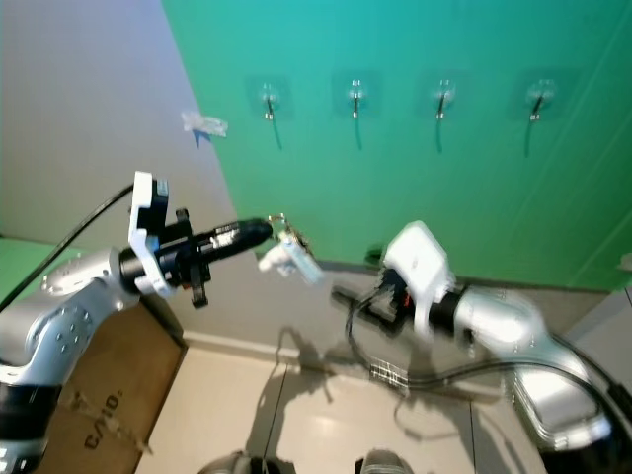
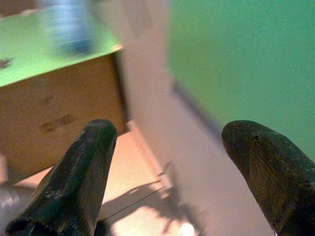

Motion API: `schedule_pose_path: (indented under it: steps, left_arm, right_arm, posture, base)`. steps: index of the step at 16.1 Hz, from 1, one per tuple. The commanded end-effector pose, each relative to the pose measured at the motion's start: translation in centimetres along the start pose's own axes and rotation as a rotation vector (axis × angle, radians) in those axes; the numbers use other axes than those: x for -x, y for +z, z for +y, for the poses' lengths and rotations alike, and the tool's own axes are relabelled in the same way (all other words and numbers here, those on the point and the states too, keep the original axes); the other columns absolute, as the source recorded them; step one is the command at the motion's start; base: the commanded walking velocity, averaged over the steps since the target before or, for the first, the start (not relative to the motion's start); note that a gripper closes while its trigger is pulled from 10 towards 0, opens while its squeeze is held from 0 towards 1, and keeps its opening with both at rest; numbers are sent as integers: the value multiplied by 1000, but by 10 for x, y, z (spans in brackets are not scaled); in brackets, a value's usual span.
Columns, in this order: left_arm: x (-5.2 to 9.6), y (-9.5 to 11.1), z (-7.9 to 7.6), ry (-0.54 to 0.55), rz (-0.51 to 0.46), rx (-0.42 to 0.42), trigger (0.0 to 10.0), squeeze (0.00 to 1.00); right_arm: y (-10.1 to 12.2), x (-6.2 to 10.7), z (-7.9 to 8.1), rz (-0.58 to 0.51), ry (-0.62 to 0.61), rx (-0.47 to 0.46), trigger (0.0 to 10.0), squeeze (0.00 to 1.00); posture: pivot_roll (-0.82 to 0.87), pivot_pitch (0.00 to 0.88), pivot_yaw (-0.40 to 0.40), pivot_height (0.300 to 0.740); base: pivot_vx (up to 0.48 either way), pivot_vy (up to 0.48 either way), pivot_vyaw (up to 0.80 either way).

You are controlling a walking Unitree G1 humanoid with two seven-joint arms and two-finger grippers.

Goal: Hang keys on a hook

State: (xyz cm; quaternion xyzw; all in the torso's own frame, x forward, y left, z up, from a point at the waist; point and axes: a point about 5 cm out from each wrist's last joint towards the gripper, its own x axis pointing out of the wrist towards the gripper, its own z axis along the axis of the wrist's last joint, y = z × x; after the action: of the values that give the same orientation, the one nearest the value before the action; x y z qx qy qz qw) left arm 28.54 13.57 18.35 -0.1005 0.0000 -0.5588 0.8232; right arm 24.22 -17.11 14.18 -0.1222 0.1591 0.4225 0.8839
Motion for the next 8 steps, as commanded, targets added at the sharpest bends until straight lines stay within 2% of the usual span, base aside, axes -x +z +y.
schedule_pose_path:
  steps: [1, 4, 6, 7, 8]
  left_arm:
    - [1, 9, 5, 9, -15, -46, 0, 0]
    - [-10, 12, 17, 20, -22, -74, 0, 0]
    - [-13, 13, 26, 67, -7, -105, 0, 0]
    - [-13, 13, 30, 110, -1, -119, 0, 0]
    - [-11, 15, 48, 290, -17, -167, 0, 0]
  right_arm:
    - [5, -1, 7, -19, 49, 24, 10000, 0]
    - [-3, -4, 22, -20, 81, -20, 10000, 0]
    - [-5, -12, 22, -51, -3, -49, 10000, 0]
    - [-6, -14, 21, -56, -36, -55, 10000, 0]
    - [-9, -19, 19, -70, -115, -97, 10000, 0]
  posture:
    - [-273, 46, 129, 720]
    - [-279, 38, 132, 720]
    - [-288, 34, 137, 720]
    - [-291, 36, 141, 720]
    - [-298, 39, 151, 720]
  base:
    - [0, 0, 0]
    - [0, 0, 0]
    - [0, 0, 0]
    - [0, 0, 0]
    - [0, 0, 0]
